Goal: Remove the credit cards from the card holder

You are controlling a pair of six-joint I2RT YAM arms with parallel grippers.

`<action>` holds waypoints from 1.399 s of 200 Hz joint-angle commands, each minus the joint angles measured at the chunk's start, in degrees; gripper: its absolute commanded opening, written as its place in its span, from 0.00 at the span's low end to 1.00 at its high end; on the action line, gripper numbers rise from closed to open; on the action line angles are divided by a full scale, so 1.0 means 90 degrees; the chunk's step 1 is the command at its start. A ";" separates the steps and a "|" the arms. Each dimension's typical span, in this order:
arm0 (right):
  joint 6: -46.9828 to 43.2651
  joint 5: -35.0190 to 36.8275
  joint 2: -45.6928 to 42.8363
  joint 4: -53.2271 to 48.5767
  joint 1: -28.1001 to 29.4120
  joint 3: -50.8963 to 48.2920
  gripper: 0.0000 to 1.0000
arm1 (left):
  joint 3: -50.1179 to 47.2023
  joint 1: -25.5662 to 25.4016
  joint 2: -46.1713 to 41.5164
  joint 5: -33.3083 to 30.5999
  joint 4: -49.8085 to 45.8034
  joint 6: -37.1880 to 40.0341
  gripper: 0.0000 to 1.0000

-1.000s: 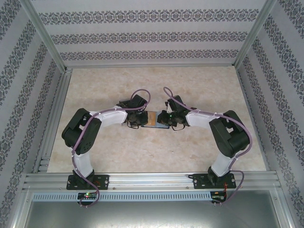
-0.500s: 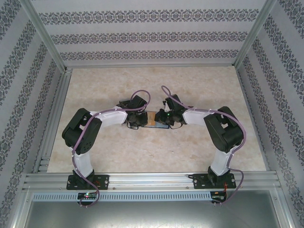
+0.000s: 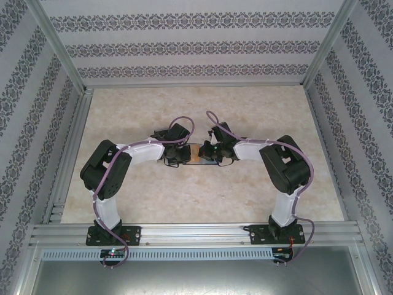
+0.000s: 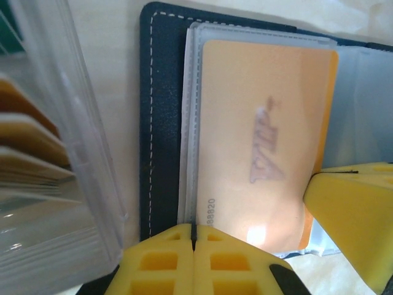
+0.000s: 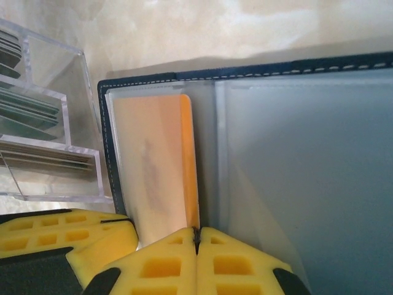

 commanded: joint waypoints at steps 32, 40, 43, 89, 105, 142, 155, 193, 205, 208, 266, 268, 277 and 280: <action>-0.0030 -0.0104 -0.0178 0.0101 -0.0183 -0.0323 0.00 | 0.0073 0.0023 0.0259 -0.0243 -0.0571 -0.0213 0.00; -0.0035 -0.0114 -0.0227 0.0113 -0.0241 -0.0403 0.00 | 0.0078 0.0023 0.0277 -0.0275 -0.0615 -0.0237 0.00; -0.0036 -0.0121 -0.0244 0.0113 -0.0262 -0.0426 0.00 | 0.0088 0.0022 0.0286 -0.0284 -0.0630 -0.0240 0.00; -0.0076 -0.0156 -0.0479 0.0162 -0.0491 -0.0785 0.00 | 0.0118 0.0031 0.0371 -0.0286 -0.0716 -0.0285 0.00; -0.0087 -0.0162 -0.0569 0.0183 -0.0541 -0.0882 0.00 | 0.0126 0.0032 0.0364 -0.0295 -0.0741 -0.0278 0.00; -0.0144 -0.0197 -0.1050 0.0240 -0.0694 -0.1124 0.00 | 0.0157 0.0028 0.0284 -0.0194 -0.0688 -0.0244 0.00; -0.0190 -0.0230 -0.1248 0.0233 -0.0742 -0.1186 0.00 | 0.0187 0.0024 0.0224 -0.0140 -0.0682 -0.0237 0.00; -0.0254 -0.0326 -0.1864 0.0090 -0.0881 -0.1301 0.00 | 0.0470 0.0032 -0.0144 -0.0067 -0.0811 -0.0205 0.05; -0.0285 -0.0374 -0.2065 0.0046 -0.0916 -0.1316 0.00 | 0.0584 0.0028 -0.0300 0.0009 -0.0838 -0.0205 0.11; -0.0287 -0.0386 -0.2113 0.0029 -0.0928 -0.1325 0.00 | 0.0616 0.0031 -0.0348 0.0022 -0.0838 -0.0208 0.14; -0.0298 -0.0778 -0.3041 0.0020 -0.1168 -0.1342 0.00 | 0.0250 0.0378 -0.1398 0.1090 0.0539 -0.0884 0.58; -0.0296 -0.0805 -0.3065 0.0024 -0.1168 -0.1332 0.00 | 0.0188 0.0402 -0.1425 0.1173 0.0661 -0.0944 0.58; -0.0284 -0.0922 -0.3166 0.0069 -0.1177 -0.1290 0.00 | -0.0053 0.0496 -0.1538 0.1537 0.1269 -0.1194 0.58; -0.0274 -0.0968 -0.3193 0.0106 -0.1178 -0.1275 0.00 | -0.0122 0.0524 -0.1571 0.1678 0.1494 -0.1271 0.58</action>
